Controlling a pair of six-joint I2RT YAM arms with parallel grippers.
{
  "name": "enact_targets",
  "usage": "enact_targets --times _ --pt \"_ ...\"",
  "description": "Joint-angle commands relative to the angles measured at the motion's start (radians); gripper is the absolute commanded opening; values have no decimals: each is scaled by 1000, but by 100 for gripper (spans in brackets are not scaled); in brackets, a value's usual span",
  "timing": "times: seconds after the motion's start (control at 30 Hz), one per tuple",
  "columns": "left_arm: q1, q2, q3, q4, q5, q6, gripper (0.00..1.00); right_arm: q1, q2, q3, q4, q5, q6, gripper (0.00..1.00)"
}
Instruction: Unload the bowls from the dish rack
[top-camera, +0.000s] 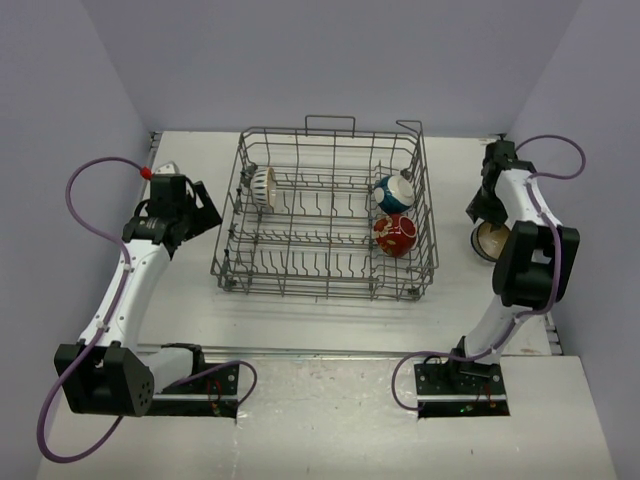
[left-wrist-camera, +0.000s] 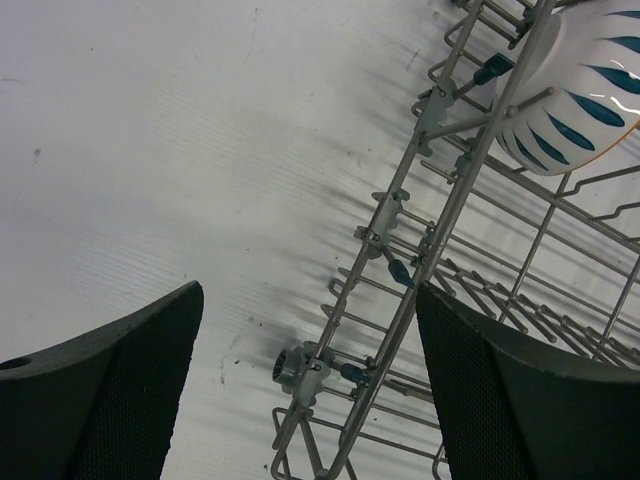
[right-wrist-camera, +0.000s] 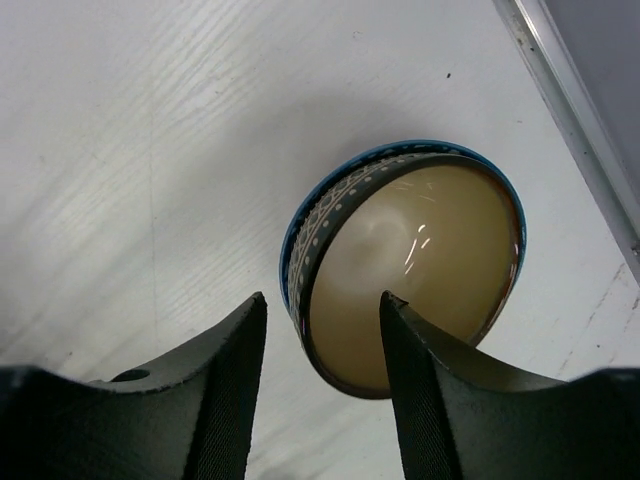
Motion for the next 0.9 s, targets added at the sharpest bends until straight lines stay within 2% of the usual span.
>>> enact_targets --times 0.0,0.2,0.27,0.33,0.37,0.4,0.47,0.5,0.57,0.6,0.63,0.7,0.87 --pt "-8 -30 -15 35 10 5 87 -3 -108 5 9 -2 5 51" --pt "-8 -61 -24 32 8 2 87 23 -265 27 -25 -43 16 53" --pt "-10 -70 -27 27 2 0 87 107 -320 91 -33 -65 16 54" --pt "-10 -78 -27 23 -9 0 87 242 -385 206 14 -152 5 62" --pt "-10 -79 -29 20 -15 0 86 274 -392 243 42 -320 4 63" --pt "-10 -85 -29 18 -27 3 86 338 -388 280 80 -423 13 64" --pt "-10 -93 -24 15 -35 5 86 402 -351 393 171 -615 54 64" --pt "-10 -94 -21 14 -36 5 87 466 -286 439 191 -642 61 65" --pt "-10 -99 -14 7 -35 5 87 517 -209 554 237 -698 76 66" --pt "-10 -101 -7 4 -38 4 87 550 -167 585 260 -802 91 69" --pt "-10 -101 -4 -3 -39 5 87 566 -94 620 321 -842 131 71" --pt "-11 -104 -6 -9 -41 4 87 609 -12 695 346 -910 148 75" --pt "-11 -124 -24 -17 -53 11 87 689 212 775 430 -955 170 79"
